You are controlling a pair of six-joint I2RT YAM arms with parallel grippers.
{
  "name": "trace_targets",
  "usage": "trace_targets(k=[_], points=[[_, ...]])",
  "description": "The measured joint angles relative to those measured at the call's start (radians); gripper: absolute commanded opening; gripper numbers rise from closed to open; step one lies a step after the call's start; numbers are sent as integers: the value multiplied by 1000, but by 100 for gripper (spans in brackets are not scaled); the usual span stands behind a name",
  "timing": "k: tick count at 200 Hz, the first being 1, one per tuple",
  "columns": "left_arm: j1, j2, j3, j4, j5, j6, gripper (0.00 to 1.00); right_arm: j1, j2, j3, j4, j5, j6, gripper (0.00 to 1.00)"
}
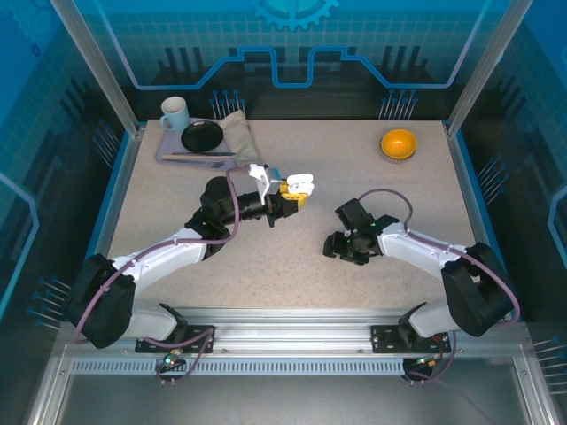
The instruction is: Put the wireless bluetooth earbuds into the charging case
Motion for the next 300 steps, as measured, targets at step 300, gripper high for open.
trace_targets(k=[300], points=[[0,-14,-24,7,-20,0,0,29,131,246,-289,247,214,59]])
